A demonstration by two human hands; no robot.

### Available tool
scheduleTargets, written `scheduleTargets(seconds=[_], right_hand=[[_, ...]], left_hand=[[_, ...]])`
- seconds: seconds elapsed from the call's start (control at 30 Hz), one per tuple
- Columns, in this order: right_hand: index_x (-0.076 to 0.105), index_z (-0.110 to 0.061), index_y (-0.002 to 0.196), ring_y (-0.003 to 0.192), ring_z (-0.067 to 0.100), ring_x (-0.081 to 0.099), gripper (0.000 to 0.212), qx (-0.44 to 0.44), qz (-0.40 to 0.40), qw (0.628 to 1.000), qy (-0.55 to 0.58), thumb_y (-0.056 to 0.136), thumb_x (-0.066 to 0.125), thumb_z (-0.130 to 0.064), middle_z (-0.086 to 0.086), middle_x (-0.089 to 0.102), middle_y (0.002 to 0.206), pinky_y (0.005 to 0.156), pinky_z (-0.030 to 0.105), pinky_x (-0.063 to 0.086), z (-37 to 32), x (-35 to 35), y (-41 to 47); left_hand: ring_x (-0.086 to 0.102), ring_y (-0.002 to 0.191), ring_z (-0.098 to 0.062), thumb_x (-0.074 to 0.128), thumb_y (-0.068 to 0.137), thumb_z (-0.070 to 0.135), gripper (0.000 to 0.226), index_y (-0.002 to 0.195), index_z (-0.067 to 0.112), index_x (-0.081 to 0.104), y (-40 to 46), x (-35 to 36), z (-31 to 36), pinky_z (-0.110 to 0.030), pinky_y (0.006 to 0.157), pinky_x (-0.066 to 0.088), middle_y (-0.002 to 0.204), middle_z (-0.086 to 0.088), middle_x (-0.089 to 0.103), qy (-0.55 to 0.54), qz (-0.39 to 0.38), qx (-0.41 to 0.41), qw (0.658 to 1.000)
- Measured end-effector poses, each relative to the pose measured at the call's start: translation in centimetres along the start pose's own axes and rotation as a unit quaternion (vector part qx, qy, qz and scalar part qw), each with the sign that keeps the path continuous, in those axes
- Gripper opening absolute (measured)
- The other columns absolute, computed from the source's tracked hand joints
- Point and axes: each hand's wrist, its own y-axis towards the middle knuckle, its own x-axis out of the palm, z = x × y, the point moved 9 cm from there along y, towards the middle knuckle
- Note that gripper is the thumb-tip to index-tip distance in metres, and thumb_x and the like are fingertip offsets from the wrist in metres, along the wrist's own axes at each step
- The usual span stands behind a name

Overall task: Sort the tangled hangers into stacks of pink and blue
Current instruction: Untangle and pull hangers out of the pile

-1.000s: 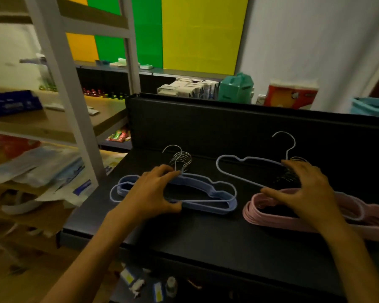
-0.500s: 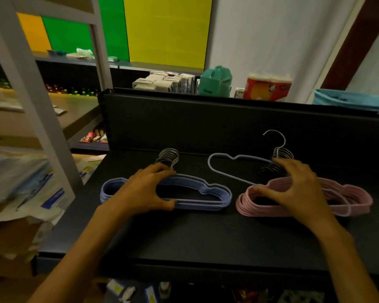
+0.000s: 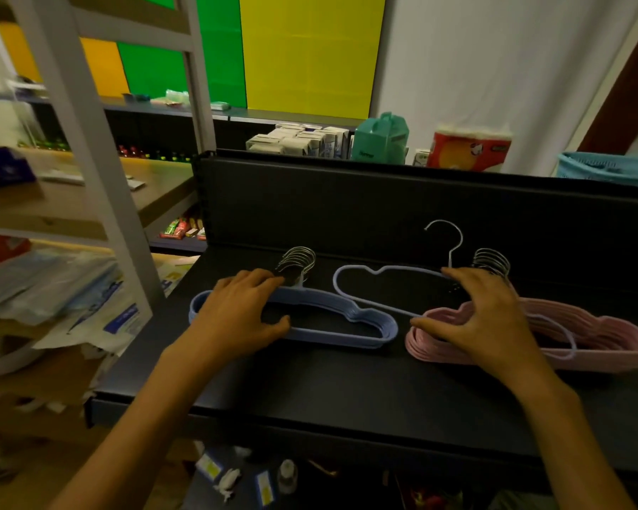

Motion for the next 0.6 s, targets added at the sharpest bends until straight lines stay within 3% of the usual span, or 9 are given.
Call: scheduleTargets(seconds=[0.2,0.33,0.6], right_hand=[[0.042,-0.024,0.137,0.128,0.021,0.037,0.096,-0.045,-0.040,0.998,-0.010,0.057,0.053,-0.077,0.004,0.044,0.139,0.106,0.038,0.031,-5.0,2.6,0.9],[0.038,-0.026,0.140,0.130,0.019,0.033,0.090,-0.061,-0.057,0.996,-0.009,0.065,0.066,-0.067,0.002,0.039,0.142,0.107,0.034,0.028,-9.0,4.4,1.4],[0.036,-0.028,0.140,0.129,0.015,0.032,0.089,-0.082,-0.075,0.993,-0.035,0.067,0.061,-0.072,-0.003,0.038,0.141,0.107,0.030,0.025,-15.2,8.3,2.0]], left_hand=[[0.024,0.138,-0.020,0.052,0.085,0.058,0.076,0.148,0.028,0.021,-2.4,-1.1,-2.9,-0.041,0.113,0.021,0.150,0.002,0.027,0.079,-0.007,-0.071,0.994],[0.023,0.139,-0.021,0.051,0.086,0.057,0.074,0.148,0.027,0.022,-3.4,-2.3,-5.1,-0.042,0.114,0.021,0.151,0.001,0.026,0.072,-0.008,-0.076,0.995],[0.018,0.141,-0.020,0.051,0.086,0.059,0.078,0.149,0.027,0.018,-4.2,-4.5,-9.5,-0.040,0.112,0.023,0.153,0.001,0.024,0.056,0.012,-0.044,0.997]])
